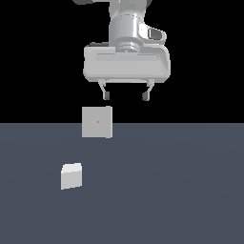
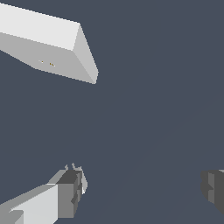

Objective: Plug the charger into the wall socket.

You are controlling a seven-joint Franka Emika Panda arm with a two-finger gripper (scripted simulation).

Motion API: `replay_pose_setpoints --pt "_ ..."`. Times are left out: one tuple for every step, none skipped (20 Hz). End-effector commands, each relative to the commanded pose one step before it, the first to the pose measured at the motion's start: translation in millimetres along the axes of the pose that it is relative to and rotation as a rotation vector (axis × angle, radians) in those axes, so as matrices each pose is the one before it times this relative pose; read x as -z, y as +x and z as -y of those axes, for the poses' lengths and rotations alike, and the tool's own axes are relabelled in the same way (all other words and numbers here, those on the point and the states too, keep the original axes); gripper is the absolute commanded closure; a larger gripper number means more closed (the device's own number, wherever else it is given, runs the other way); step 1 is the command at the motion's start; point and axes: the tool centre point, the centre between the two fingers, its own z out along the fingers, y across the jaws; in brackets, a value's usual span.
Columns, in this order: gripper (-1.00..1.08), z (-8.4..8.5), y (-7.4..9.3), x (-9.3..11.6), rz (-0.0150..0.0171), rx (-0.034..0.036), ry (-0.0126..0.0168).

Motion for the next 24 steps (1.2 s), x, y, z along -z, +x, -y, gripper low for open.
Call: replay_pose_setpoints --pt "-0.92 -0.01 0.00 0.00 0.00000 0.00000 0.00000" --pt "-0.92 -0.13 -0.07 -0.22 0.00000 0.00000 0.00000" --pt "-0.92 0.62 -0.32 -0.20 -0.00076 0.00166 0.00005" --pt "-0.92 0.62 -0.49 -0.53 -0.00096 0.00208 0.00008" --pt "-0.92 0.88 -0.68 -0.74 -0.00135 0.00294 0.00011" --pt "-0.92 1.12 -0.88 -0.95 -0.00173 0.00376 0.00015" --pt "-0.92 1.35 -1.07 -1.17 -0.00210 0.00456 0.00018" --pt "-0.92 1.60 -1.26 -1.39 -0.00248 0.00539 0.00021" --pt "-0.92 1.87 -1.46 -1.59 -0.00288 0.00625 0.00025" --pt "-0.92 2.10 -1.65 -1.80 -0.00325 0.00707 0.00028" --pt "-0.92 2.36 -1.84 -2.01 -0.00364 0.00791 0.00031" --pt "-0.92 2.59 -2.03 -2.22 -0.00401 0.00871 0.00035" --pt "-0.92 2.82 -2.22 -2.44 -0.00438 0.00951 0.00038" --pt "-0.92 3.07 -2.41 -2.64 -0.00476 0.01034 0.00042" --pt "-0.92 3.31 -2.60 -2.85 -0.00513 0.01114 0.00045" --pt "-0.92 3.54 -2.78 -3.06 -0.00549 0.01192 0.00049" --pt "-0.92 3.78 -2.96 -3.26 -0.00587 0.01274 0.00053" --pt "-0.92 4.01 -3.13 -3.47 -0.00622 0.01350 0.00057" --pt "-0.92 4.23 -3.31 -3.67 -0.00658 0.01426 0.00061" --pt "-0.92 4.46 -3.48 -3.87 -0.00693 0.01502 0.00065" --pt "-0.92 4.65 -3.62 -4.05 -0.00723 0.01567 0.00069" --pt "-0.92 4.66 -3.62 -4.07 -0.00726 0.01572 0.00070" --pt "-0.92 4.64 -3.59 -4.06 -0.00722 0.01563 0.00071" --pt "-0.92 4.61 -3.56 -4.05 -0.00718 0.01554 0.00072"
